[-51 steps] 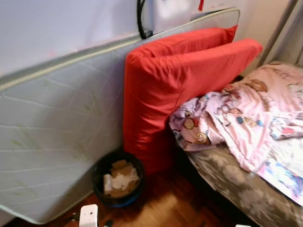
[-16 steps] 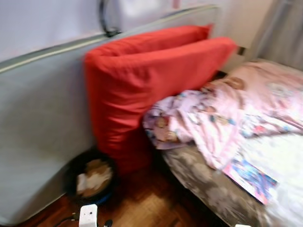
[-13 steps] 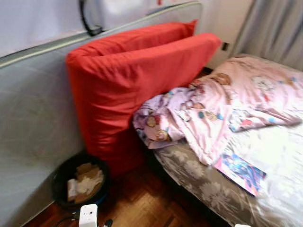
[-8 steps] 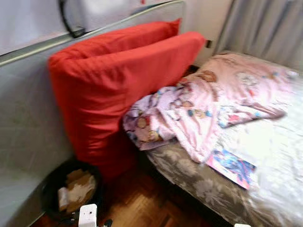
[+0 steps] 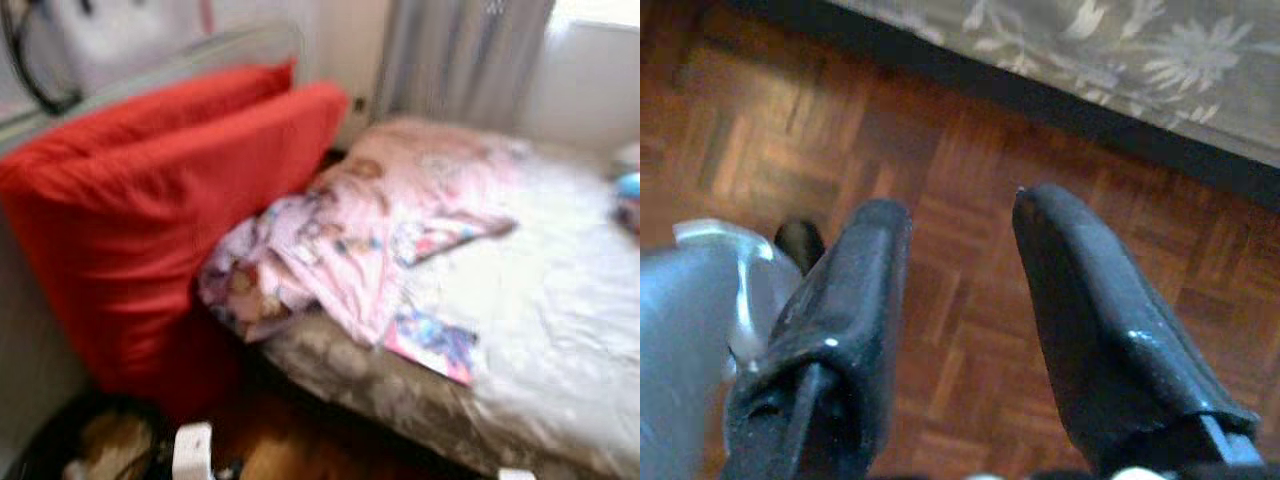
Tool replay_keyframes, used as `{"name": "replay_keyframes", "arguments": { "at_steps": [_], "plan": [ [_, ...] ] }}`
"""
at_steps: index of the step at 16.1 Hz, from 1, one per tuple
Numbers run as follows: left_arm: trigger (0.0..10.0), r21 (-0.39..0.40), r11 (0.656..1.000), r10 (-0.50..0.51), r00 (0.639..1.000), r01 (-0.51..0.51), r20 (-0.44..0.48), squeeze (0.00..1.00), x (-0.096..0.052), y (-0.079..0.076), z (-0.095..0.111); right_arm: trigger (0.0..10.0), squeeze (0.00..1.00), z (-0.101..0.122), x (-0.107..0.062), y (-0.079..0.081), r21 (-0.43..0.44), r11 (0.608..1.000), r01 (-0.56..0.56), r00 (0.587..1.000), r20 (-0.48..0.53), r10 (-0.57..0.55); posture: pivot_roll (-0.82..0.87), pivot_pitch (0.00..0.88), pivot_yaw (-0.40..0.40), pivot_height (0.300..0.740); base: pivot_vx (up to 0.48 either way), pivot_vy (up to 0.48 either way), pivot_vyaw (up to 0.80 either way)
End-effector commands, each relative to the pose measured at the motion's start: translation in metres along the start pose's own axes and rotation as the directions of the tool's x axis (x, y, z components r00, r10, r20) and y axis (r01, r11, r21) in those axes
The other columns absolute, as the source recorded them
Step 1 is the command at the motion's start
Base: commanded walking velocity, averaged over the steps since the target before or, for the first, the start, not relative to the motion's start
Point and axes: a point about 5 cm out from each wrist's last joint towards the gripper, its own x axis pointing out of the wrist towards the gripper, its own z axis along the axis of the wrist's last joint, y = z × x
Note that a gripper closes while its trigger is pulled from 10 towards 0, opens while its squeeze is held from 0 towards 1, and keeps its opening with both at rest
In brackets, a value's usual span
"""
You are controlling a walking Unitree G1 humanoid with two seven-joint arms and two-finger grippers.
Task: Clean up the room
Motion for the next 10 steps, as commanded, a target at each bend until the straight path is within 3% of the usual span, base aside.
{"name": "replay_keyframes", "arguments": {
  "at_steps": [1,5,8,10],
  "plan": [
    [10.0,0.092,0.994,0.081,0.98,-0.065,-0.182,0.0,-0.014,0.049,-0.026,10.0,0.0,0.02,0.007,0.022,0.122,0.987,-0.106,0.993,-0.036,0.111,0.0,0.0,0.002,0.74,0.0,0.0,-0.79],
    [10.0,0.094,0.993,0.081,0.981,-0.065,-0.179,0.0,-0.013,0.047,-0.025,10.0,0.0,0.02,0.007,0.023,0.146,0.984,-0.1,0.994,-0.024,0.105,-0.01,0.0,0.011,0.74,0.0,0.0,-0.78],
    [10.0,0.011,0.998,0.069,0.986,-0.068,-0.154,0.0,-0.012,0.046,-0.023,10.0,0.0,0.023,0.008,0.024,0.165,0.981,-0.102,0.995,0.008,0.102,-0.01,0.0,0.014,0.74,0.0,0.0,0.0],
    [10.0,0.007,0.998,0.069,0.988,-0.069,-0.141,0.0,-0.01,0.046,-0.016,10.0,0.0,0.025,0.008,0.024,0.163,0.981,-0.108,0.994,0.017,0.107,-0.02,0.0,0.015,0.74,0.0,0.0,0.0]
  ]
}}
